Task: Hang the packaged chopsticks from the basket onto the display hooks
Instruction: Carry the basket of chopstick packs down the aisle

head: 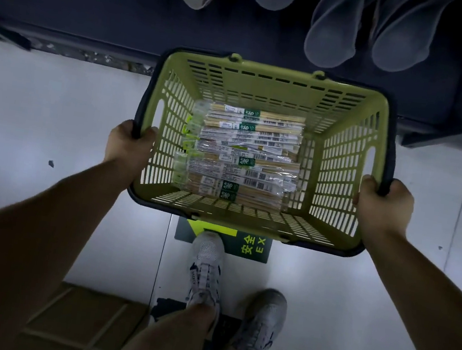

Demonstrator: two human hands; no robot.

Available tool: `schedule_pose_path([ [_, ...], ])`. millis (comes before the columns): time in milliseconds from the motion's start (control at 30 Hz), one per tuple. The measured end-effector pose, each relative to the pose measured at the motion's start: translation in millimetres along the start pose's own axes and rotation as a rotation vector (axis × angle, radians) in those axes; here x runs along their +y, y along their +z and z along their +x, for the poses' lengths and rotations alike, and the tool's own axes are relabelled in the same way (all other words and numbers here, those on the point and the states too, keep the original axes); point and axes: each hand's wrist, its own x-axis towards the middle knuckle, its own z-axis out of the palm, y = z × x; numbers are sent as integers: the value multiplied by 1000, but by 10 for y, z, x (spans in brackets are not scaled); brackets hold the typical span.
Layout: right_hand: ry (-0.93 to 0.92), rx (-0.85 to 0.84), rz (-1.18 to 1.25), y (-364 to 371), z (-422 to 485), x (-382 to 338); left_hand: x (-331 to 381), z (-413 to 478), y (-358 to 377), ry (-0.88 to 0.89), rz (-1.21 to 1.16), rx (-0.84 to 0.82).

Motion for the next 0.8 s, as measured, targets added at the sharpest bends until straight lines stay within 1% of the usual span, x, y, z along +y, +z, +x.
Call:
schedule_pose_path([
  [133, 29, 5, -17, -591, -392, -92, 233, -460, -353, -31, 2, -70],
  [300, 95, 21, -33, -1651, -1182, -320, 745, -1439, -1083, -28, 39, -135],
  [433, 156, 28, 13, -2667, -1909, -557, 1228, -2335, -1836, 35, 86, -142],
  [600, 158, 81, 42, -3774, -2751, -735, 1749, -3213, -2601, 112, 109, -188],
  [733, 207, 131, 136, -4326, -3281, -778, 2206, -3556, -2866, 232, 180, -232],
  [800, 246, 193, 209, -4522, -3510, -752, 2422, -3658, -2895, 302, 209, -259],
])
